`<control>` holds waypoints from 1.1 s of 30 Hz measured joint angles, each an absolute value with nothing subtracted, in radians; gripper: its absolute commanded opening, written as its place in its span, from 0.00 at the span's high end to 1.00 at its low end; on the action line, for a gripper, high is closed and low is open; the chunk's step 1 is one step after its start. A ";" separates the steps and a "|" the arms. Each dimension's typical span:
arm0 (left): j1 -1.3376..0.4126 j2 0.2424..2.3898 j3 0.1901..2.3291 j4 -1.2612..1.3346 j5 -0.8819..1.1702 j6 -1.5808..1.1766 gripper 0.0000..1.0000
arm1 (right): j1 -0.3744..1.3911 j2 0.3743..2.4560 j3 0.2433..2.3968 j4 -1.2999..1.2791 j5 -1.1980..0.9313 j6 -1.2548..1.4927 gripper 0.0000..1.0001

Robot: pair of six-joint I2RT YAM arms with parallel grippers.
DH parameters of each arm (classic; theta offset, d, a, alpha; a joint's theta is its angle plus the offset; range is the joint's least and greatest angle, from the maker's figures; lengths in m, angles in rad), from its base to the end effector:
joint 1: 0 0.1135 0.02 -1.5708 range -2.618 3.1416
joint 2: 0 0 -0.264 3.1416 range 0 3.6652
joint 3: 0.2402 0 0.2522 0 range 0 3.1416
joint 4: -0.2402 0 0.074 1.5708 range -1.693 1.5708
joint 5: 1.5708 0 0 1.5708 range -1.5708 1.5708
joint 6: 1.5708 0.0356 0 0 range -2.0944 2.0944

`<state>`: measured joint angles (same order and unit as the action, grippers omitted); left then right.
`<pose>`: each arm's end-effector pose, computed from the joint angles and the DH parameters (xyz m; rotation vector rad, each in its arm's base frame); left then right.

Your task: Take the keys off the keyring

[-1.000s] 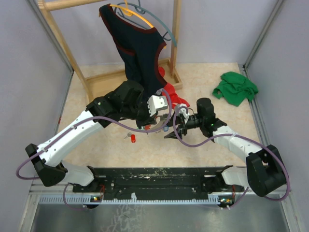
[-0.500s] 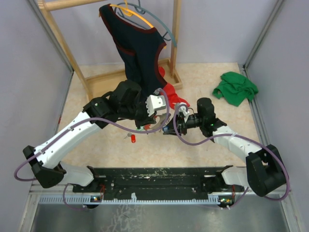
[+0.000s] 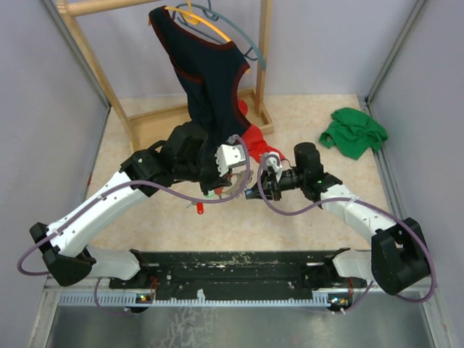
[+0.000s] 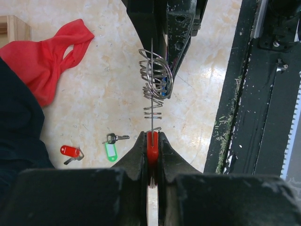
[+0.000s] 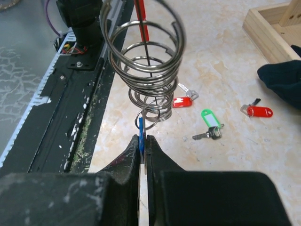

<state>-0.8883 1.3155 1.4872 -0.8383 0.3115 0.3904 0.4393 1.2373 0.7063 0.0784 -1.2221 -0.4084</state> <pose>0.1613 -0.2158 0.4032 1.4901 1.7146 -0.6157 0.2145 0.1377 0.2530 -1.4066 1.2686 1.2319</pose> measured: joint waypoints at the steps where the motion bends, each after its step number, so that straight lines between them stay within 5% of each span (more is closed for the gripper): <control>1: -0.886 1.309 1.480 -0.834 0.307 0.390 1.00 | 0.437 1.237 0.718 0.052 -1.216 -0.424 1.00; 12: -0.855 1.181 1.204 -0.570 0.297 0.313 0.99 | 0.435 1.237 0.919 -0.368 -1.076 -0.650 1.00; 25: -0.848 1.036 0.496 0.398 0.253 0.030 0.98 | 0.449 1.232 1.031 -0.697 -0.841 -0.841 1.00; 28: -0.849 1.095 0.399 0.628 0.252 -0.032 0.89 | 0.461 1.232 1.036 -0.729 -0.812 -0.863 1.00; 33: -0.846 1.192 0.344 0.840 0.223 -0.100 0.58 | 0.462 1.231 1.055 -0.771 -0.805 -0.881 1.00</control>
<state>-0.8463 1.1919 0.3443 0.8402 0.2234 -0.1001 0.4622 1.2312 1.0550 -0.7708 -0.8047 -0.8814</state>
